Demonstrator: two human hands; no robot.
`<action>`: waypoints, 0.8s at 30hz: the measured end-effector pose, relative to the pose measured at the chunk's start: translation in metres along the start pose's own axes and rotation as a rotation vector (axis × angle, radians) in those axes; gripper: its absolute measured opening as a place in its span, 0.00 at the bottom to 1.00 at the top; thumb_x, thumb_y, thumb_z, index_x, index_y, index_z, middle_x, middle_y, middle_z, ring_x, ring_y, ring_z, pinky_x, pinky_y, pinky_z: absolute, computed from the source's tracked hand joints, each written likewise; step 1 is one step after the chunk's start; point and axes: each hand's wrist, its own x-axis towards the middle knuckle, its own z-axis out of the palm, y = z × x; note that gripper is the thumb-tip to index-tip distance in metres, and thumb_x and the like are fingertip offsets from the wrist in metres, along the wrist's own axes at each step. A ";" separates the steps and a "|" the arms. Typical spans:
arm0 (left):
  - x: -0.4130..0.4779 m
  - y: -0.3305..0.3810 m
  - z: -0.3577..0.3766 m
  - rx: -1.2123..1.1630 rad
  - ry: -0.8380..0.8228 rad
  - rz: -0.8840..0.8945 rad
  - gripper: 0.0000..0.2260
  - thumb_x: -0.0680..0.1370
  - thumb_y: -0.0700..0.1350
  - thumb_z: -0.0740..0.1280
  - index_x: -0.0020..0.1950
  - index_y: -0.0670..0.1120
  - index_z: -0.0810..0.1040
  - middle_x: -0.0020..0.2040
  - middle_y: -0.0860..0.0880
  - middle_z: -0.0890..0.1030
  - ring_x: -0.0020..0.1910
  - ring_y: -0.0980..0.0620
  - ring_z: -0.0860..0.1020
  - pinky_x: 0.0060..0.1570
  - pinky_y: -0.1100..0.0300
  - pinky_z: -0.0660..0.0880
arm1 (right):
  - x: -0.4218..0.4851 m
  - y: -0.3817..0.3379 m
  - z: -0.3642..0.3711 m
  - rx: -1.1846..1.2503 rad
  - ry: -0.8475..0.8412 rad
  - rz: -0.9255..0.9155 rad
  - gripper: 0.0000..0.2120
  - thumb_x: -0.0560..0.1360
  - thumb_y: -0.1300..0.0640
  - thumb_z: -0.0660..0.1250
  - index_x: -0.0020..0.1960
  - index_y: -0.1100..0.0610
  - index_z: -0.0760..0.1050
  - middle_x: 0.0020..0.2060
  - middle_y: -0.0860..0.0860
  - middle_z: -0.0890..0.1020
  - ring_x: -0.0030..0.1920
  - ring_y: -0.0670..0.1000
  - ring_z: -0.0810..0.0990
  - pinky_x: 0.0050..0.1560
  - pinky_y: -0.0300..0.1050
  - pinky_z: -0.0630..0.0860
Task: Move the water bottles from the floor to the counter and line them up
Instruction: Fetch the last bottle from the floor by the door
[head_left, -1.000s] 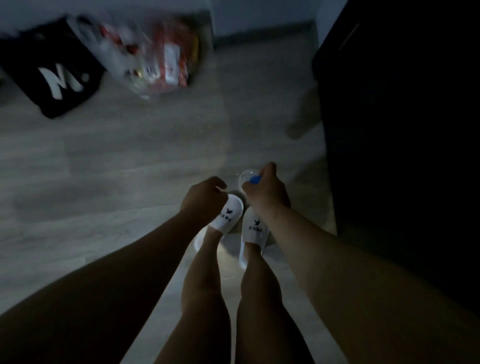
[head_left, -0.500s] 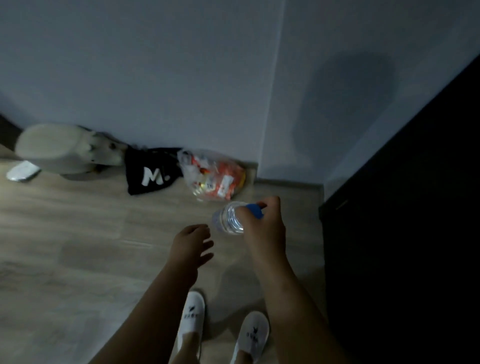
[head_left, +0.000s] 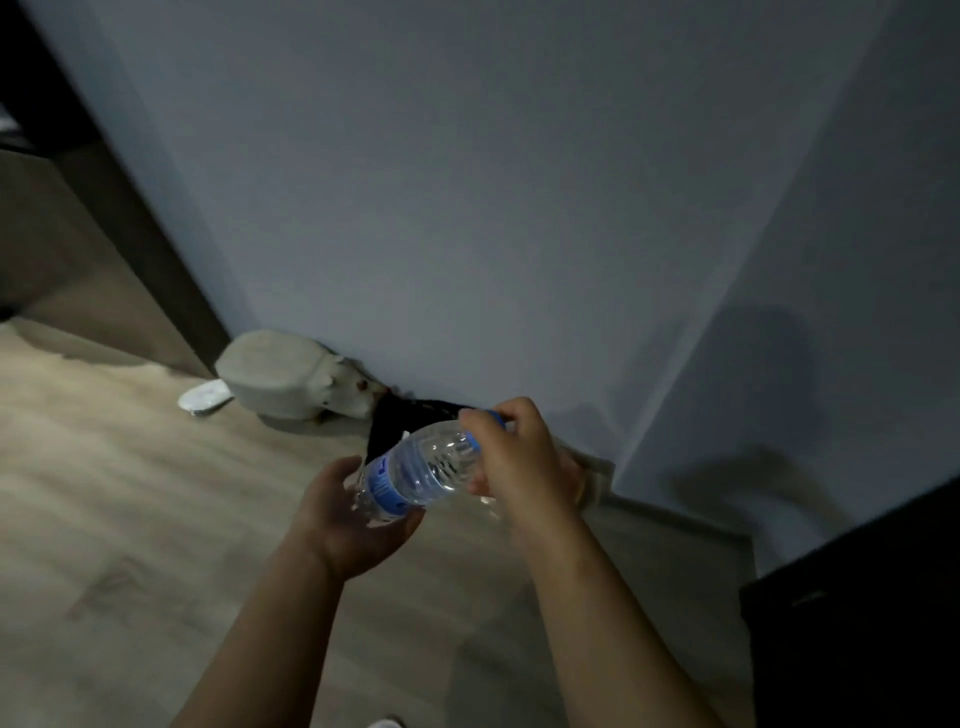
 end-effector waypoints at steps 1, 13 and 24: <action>-0.005 0.016 -0.006 -0.005 0.032 -0.001 0.14 0.79 0.48 0.59 0.48 0.35 0.72 0.43 0.35 0.76 0.44 0.39 0.74 0.56 0.50 0.71 | 0.005 -0.004 0.015 0.011 -0.005 0.025 0.08 0.74 0.52 0.66 0.40 0.49 0.66 0.32 0.51 0.73 0.30 0.48 0.73 0.32 0.38 0.73; -0.039 0.168 -0.101 -0.209 0.074 0.154 0.17 0.81 0.48 0.55 0.42 0.34 0.68 0.40 0.37 0.73 0.40 0.41 0.72 0.53 0.51 0.70 | 0.033 -0.041 0.191 -0.076 -0.218 0.065 0.07 0.76 0.54 0.63 0.41 0.52 0.66 0.30 0.52 0.74 0.23 0.46 0.68 0.30 0.39 0.71; 0.001 0.279 -0.162 -0.355 0.142 0.263 0.15 0.78 0.49 0.59 0.56 0.37 0.70 0.48 0.39 0.75 0.47 0.41 0.75 0.49 0.49 0.72 | 0.108 -0.056 0.323 -0.190 -0.395 0.062 0.05 0.75 0.53 0.64 0.46 0.52 0.69 0.34 0.50 0.74 0.28 0.46 0.70 0.28 0.38 0.71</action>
